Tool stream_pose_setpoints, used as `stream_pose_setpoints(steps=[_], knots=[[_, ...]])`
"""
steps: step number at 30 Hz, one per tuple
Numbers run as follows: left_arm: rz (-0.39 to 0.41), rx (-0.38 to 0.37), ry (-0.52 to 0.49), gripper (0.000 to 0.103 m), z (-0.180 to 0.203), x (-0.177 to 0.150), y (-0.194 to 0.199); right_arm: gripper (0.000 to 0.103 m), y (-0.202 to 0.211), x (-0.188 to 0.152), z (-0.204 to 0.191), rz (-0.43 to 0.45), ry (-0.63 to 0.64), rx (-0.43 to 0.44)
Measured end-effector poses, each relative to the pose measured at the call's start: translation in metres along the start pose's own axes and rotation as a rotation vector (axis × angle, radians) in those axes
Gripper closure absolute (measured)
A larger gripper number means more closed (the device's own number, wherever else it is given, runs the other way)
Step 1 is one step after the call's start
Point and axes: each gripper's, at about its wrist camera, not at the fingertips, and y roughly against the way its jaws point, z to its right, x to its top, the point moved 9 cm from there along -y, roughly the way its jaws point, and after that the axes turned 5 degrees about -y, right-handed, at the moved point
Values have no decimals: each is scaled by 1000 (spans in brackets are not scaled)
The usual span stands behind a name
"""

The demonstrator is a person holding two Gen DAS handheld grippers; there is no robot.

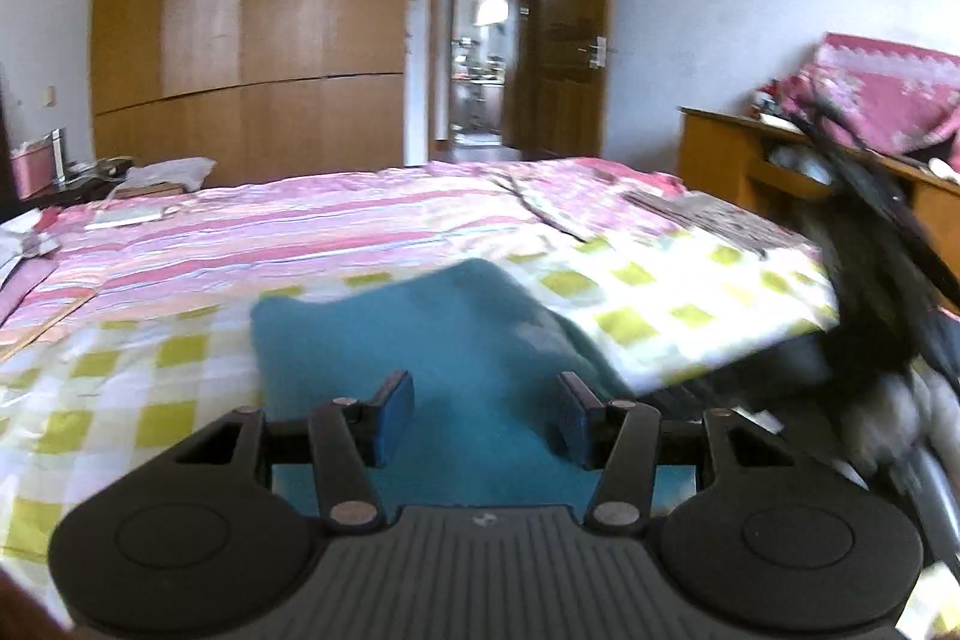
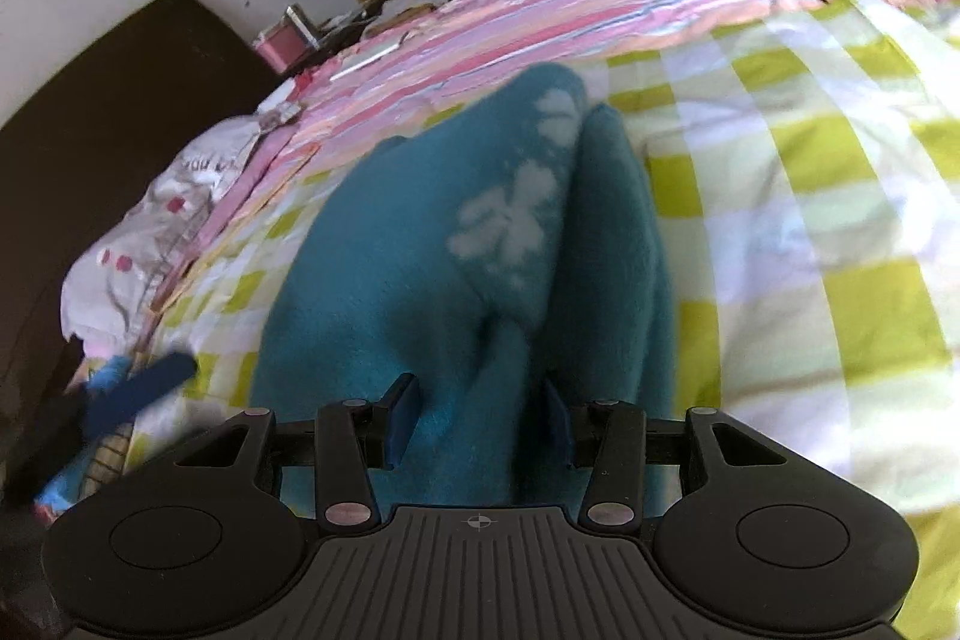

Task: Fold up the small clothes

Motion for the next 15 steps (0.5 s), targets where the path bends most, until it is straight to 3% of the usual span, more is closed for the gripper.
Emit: stream_pose_setpoints(steps=[1,3,10,13,15], knots=[[-3,0,10,47,-4,4,-9,85,2,-3,3,17,-13,2],[-16,12,8,47,-9,10,-34,91,8,-8,10,55,-73,31],[-58,19,-43,47,10,13,-101,93,38,-17,29,253,-224,93],[-100,12,-88,47,27,0,-126,93,32,-25,46,254,-272,88],[-88,33,-123,47,35,-3,-134,93,29,-27,55,241,-288,87]])
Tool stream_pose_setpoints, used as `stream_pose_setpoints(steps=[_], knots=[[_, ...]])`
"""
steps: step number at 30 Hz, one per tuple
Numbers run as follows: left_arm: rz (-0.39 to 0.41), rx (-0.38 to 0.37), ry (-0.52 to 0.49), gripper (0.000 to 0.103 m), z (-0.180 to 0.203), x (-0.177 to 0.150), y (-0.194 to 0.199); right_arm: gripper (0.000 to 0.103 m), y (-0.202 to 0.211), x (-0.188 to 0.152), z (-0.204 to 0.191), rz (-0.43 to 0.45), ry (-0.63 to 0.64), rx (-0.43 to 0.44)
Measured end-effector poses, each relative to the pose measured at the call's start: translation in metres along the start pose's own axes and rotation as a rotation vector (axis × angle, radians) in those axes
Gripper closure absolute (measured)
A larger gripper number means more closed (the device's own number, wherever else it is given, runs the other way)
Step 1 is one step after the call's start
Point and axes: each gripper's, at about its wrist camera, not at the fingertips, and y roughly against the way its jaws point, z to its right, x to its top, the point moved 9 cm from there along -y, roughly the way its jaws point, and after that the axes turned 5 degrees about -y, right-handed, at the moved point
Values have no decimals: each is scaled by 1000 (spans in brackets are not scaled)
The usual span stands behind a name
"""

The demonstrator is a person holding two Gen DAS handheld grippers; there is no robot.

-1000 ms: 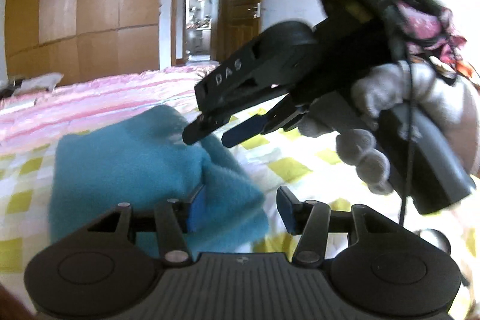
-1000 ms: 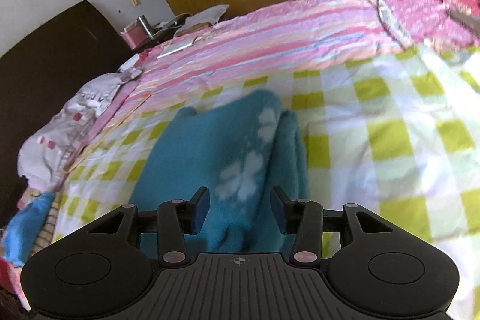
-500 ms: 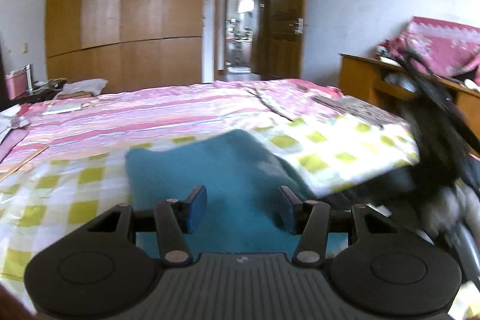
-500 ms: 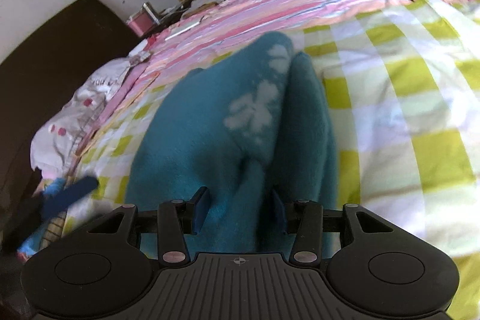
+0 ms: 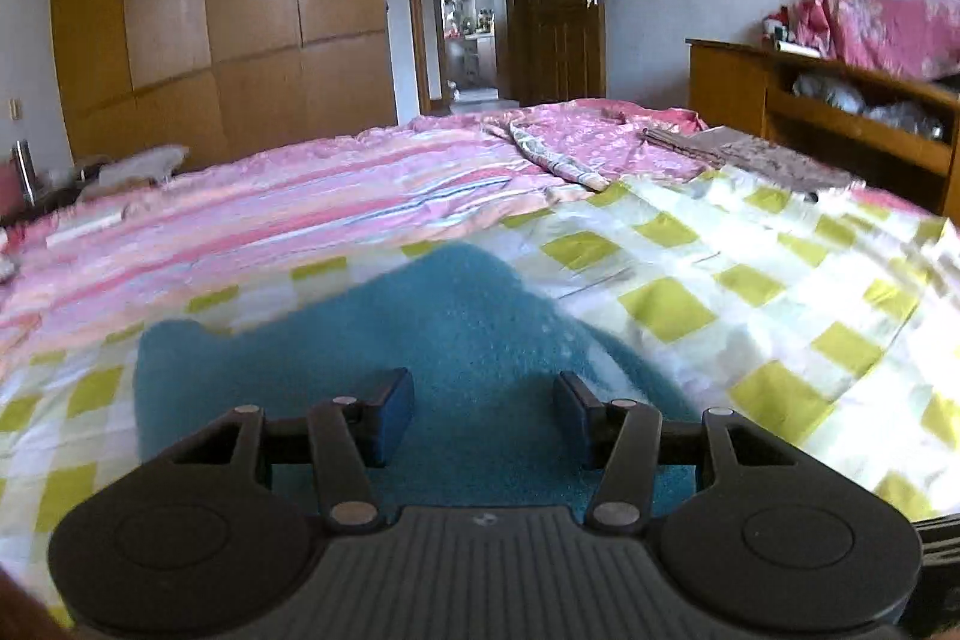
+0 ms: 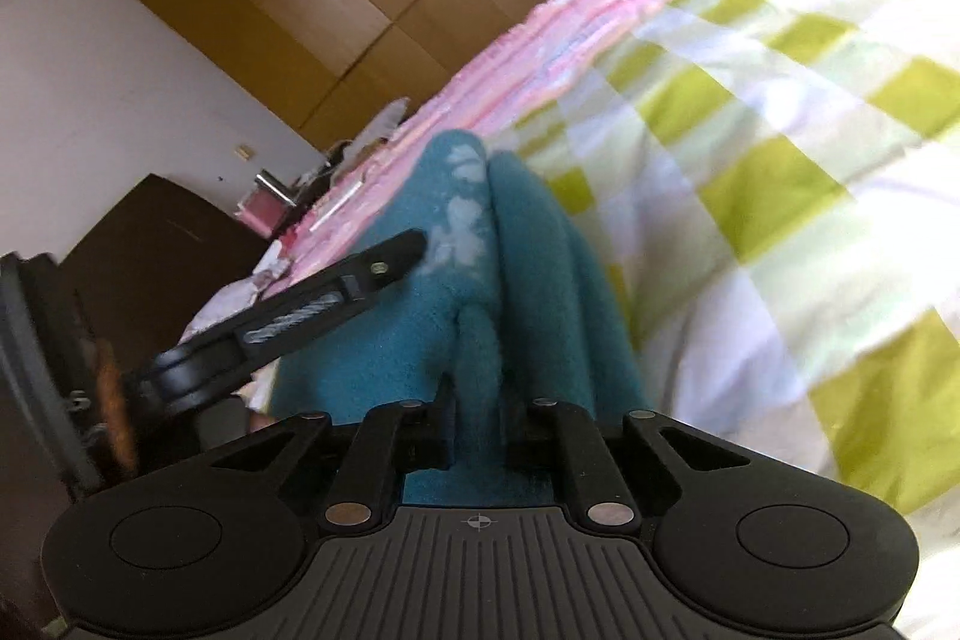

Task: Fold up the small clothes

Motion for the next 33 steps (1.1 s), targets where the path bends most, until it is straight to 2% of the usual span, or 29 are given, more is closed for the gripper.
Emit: stream_pose_setpoints(steps=[5,8,16,19,24,29,33], knots=[[2,32,-32,42,4,1,-12,93,-2,3,1,9,26,-20],[13,30,-15,39,0,-1,-13,93,-4,3,2,5,23,-34],[-18,31,-16,39,-2,3,-11,92,-6,2,-8,4,98,-86],[-33,50,-27,38,-7,9,2,92,-3,1,-13,9,127,-89],[-31,65,10,38,-22,1,39,92,-3,1,-17,16,143,-92],[-42,73,31,38,-32,-23,77,92,-1,0,-20,16,156,-108],[-95,88,11,37,-33,-46,85,92,-3,0,-20,14,162,-122]])
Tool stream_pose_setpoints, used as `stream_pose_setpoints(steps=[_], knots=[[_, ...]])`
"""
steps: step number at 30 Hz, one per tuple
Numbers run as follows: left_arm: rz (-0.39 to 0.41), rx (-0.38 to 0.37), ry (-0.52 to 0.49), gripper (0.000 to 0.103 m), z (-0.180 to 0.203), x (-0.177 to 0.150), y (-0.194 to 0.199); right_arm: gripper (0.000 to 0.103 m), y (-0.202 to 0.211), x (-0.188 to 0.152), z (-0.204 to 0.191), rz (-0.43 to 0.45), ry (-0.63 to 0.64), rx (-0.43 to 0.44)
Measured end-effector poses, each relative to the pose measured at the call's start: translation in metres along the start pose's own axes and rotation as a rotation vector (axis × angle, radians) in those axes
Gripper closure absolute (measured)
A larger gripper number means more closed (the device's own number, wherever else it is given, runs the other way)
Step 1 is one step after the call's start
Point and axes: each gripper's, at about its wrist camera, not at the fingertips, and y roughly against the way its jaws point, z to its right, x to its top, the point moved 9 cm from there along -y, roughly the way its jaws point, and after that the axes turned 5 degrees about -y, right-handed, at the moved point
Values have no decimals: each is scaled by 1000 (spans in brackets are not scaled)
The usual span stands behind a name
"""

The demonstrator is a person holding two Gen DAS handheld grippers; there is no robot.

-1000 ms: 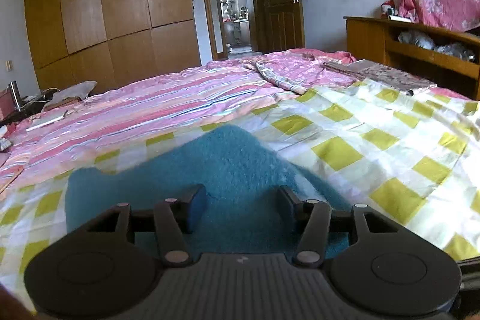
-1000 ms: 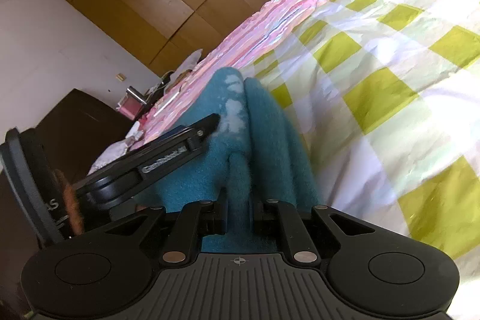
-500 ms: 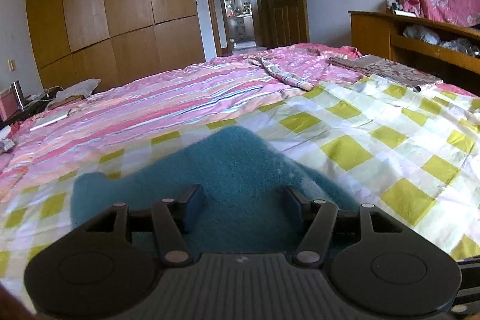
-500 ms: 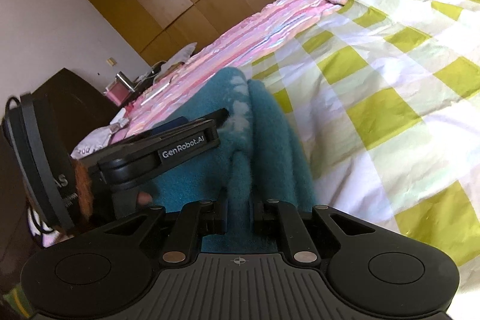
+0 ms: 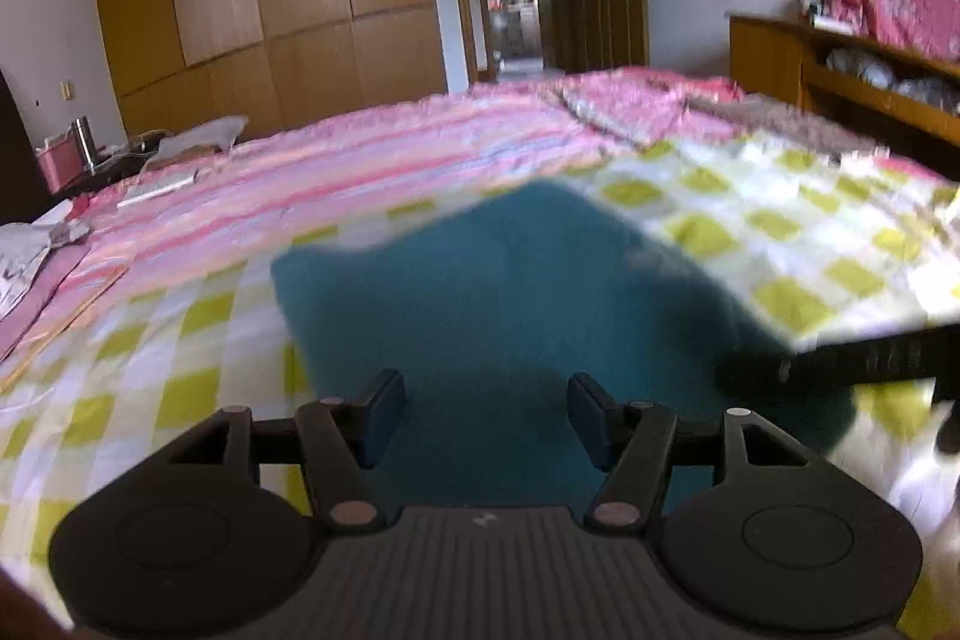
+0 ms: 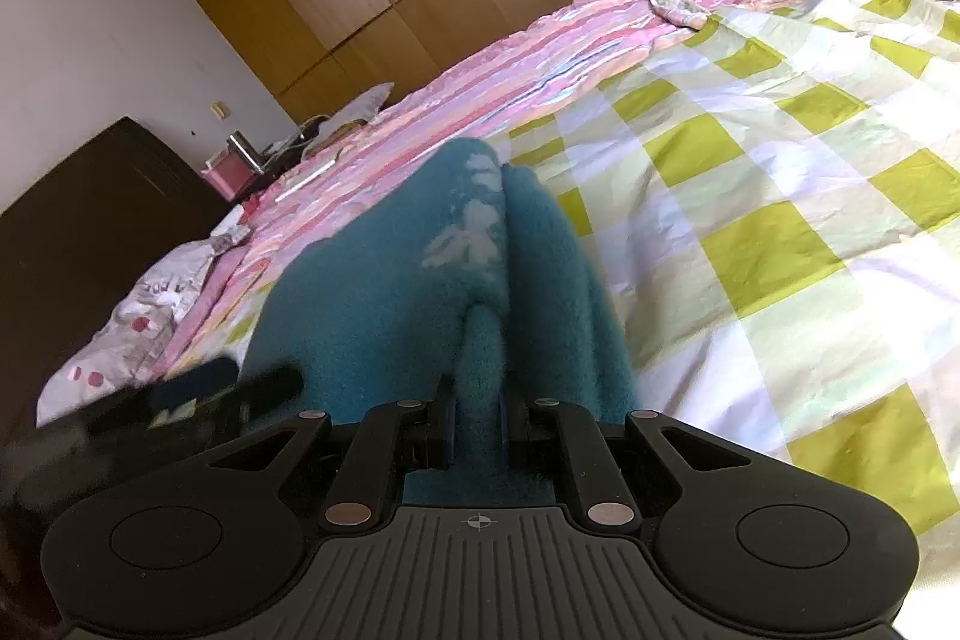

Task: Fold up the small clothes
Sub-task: 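Lay the folded edge down with the right tool and press it flat, then open the right tool and withdraw it from the sweater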

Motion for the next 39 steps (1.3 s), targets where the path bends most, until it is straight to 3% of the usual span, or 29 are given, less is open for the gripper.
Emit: stream_pose_setpoints(steps=[4,11,17,19,24,34,39], knots=[[-22,68,-102,36,7,-8,-6,92,-1,-1,-1,-5,11,-11],[-37,89,-98,34,9,-9,-6,92,-4,-1,0,-10,22,-25],[-62,70,-65,34,7,-18,7,90,-5,-2,0,-6,37,-40],[-62,72,-54,34,4,-20,13,81,-4,-1,-1,-6,37,-38],[-70,52,22,34,-7,-28,32,72,11,4,-9,44,121,-76],[-125,4,119,34,-6,-64,46,72,34,-31,1,52,155,-189],[-134,-23,118,34,8,-71,53,71,52,-36,7,54,108,-204]])
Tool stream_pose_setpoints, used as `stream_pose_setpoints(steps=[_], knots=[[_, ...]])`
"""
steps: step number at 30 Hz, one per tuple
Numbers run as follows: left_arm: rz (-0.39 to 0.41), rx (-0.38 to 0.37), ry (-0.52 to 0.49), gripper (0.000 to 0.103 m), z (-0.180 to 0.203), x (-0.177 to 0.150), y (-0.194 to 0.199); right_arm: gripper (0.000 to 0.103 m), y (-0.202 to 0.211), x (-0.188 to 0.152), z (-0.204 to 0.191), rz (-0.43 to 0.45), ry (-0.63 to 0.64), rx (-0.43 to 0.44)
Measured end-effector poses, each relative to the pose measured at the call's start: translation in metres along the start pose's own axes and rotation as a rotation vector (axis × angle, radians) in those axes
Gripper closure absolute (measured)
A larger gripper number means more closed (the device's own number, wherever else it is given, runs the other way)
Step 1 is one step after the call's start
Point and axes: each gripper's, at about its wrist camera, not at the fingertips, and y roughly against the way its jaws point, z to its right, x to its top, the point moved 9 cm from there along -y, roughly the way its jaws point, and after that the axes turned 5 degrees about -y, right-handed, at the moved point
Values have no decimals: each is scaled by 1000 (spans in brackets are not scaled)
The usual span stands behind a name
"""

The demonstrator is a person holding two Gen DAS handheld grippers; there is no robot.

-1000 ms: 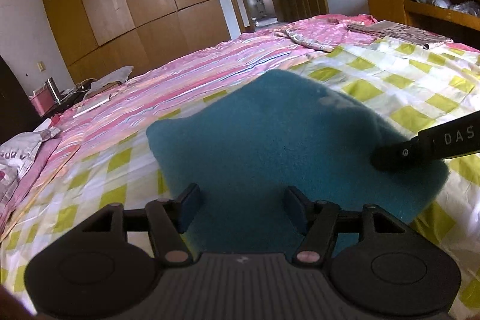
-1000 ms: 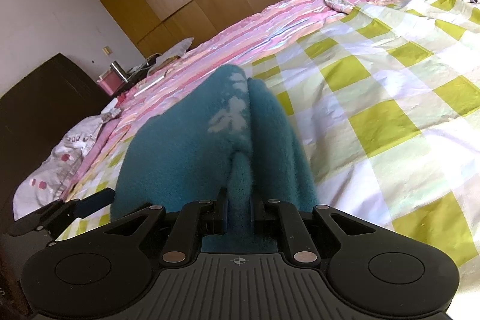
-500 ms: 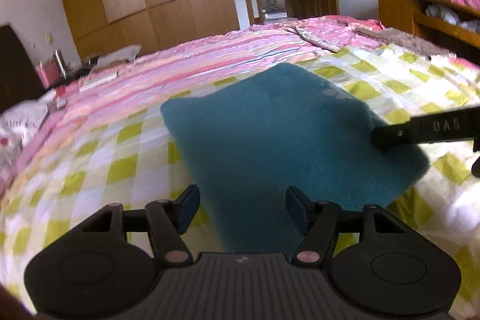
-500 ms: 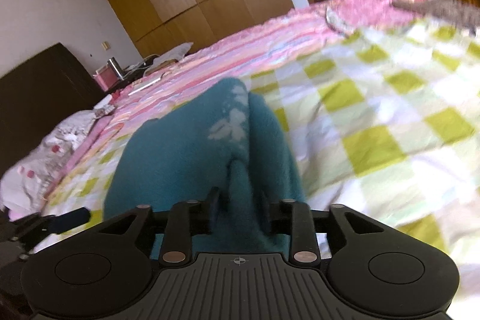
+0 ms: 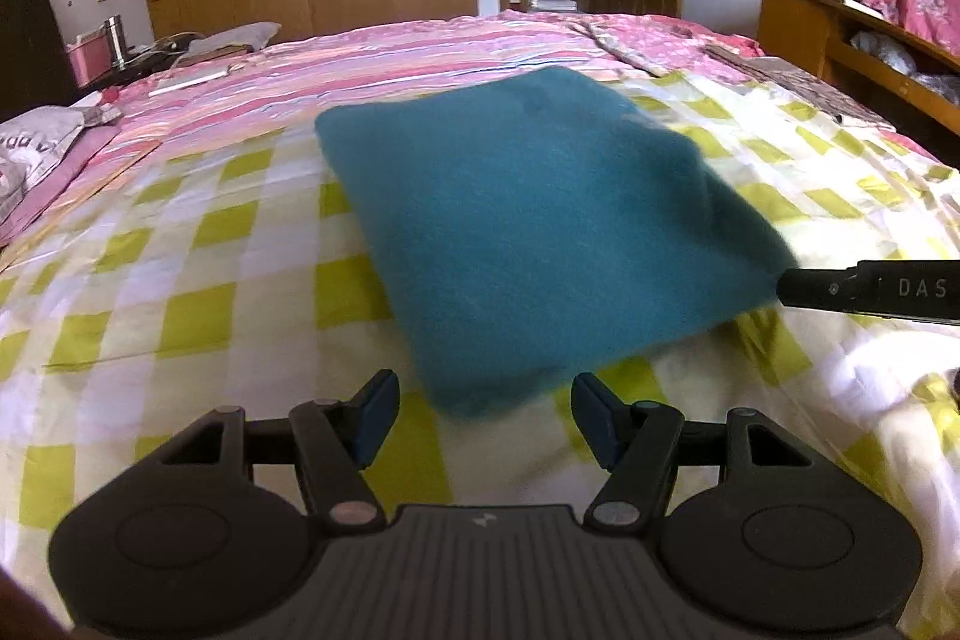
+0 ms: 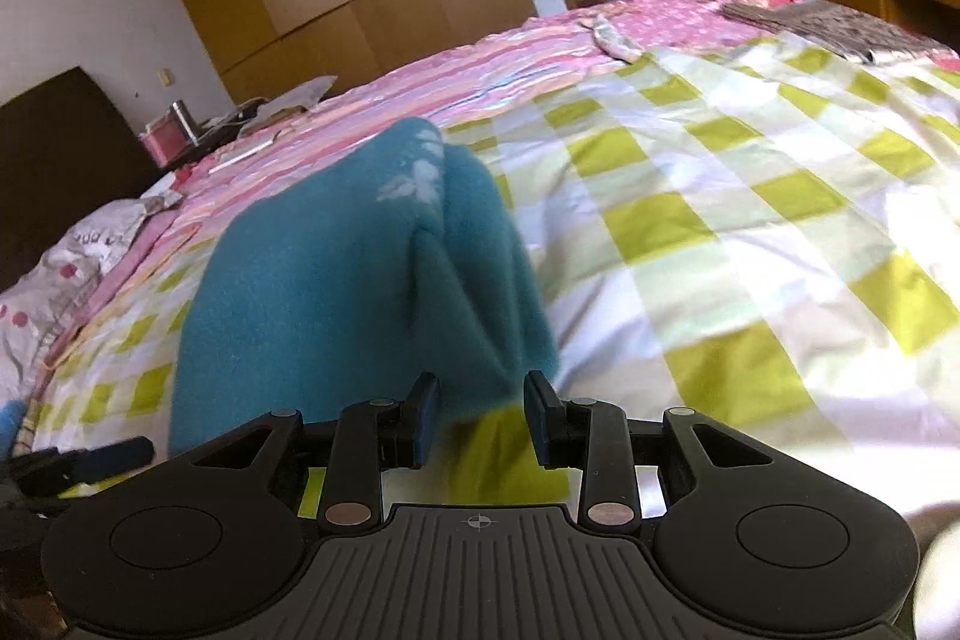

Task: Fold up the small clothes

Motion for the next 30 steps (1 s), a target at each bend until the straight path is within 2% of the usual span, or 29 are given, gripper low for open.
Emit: stream_pose_setpoints(steps=[9,15,23,30], knots=[[-20,-30,9,34,15,-15,13,71,20,-40,3,-75,-13,-4],[-38,-21,3,31,19,-32,24,71,39,-58,-1,-81,-24,-16],[-76,6,55,28,14,-53,32,70,55,-81,-17,-123,39,-32],[-58,4,54,20,21,-60,45,69,67,-98,-30,-159,103,-39]])
